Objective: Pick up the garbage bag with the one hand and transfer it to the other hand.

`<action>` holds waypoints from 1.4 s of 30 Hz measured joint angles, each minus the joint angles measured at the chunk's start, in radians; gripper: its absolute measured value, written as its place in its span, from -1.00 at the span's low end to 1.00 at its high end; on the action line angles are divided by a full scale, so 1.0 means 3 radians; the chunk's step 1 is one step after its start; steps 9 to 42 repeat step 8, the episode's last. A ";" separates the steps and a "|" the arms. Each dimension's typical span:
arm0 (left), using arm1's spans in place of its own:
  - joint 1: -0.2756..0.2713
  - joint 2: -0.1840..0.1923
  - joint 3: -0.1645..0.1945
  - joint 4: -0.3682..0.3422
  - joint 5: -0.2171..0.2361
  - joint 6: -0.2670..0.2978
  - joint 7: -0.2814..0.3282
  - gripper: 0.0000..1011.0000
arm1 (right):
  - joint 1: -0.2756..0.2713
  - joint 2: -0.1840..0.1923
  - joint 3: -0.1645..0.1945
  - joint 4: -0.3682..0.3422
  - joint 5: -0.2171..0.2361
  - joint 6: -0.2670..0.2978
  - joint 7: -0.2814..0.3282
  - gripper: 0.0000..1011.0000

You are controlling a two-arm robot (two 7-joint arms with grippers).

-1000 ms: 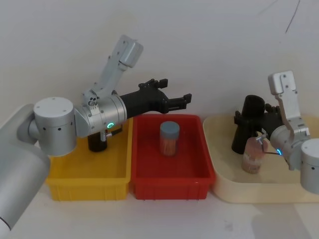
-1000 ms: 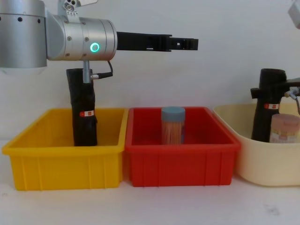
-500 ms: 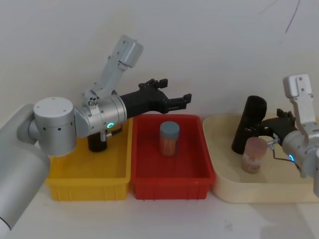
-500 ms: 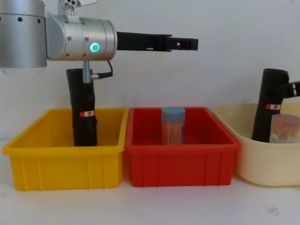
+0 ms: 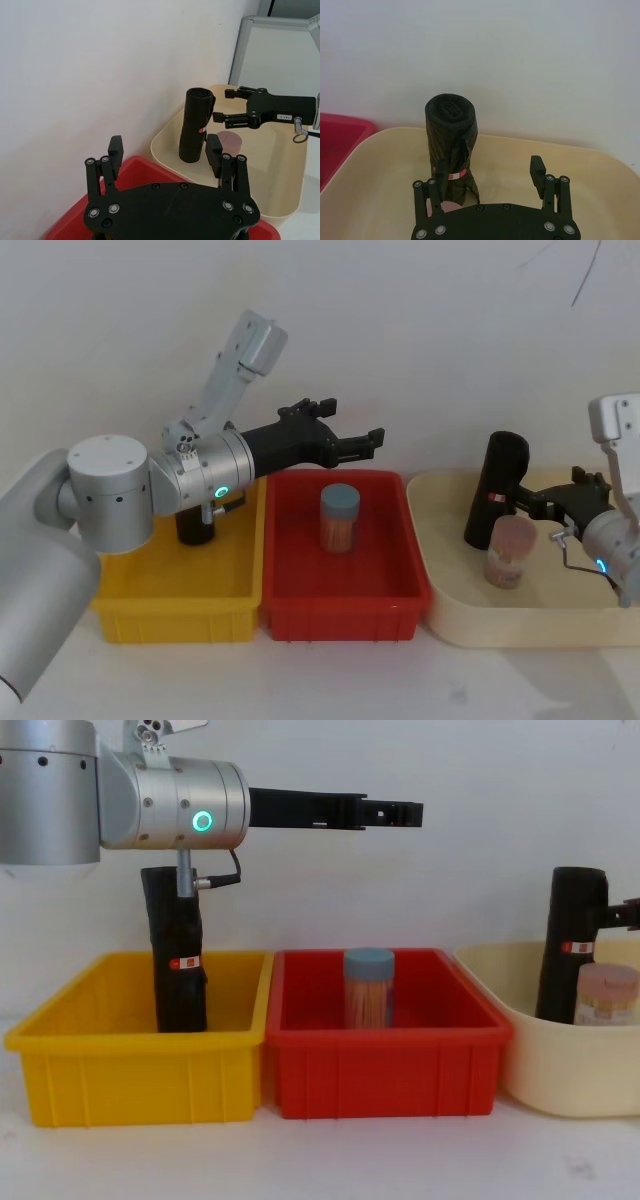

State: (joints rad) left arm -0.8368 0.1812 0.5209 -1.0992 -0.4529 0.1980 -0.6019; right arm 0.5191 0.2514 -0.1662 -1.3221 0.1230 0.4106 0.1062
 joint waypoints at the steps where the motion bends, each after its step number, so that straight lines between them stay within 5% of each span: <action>1: 0.0000 0.0000 0.0000 0.0000 0.0000 0.0000 0.0000 0.98 | -0.0005 0.0002 0.0003 -0.0009 0.0001 0.0004 -0.0001 0.98; 42: 0.0000 0.0000 0.0000 0.0000 0.0000 0.0000 0.0000 0.98 | -0.0039 0.0008 0.0020 -0.0058 0.0009 0.0032 -0.0007 0.98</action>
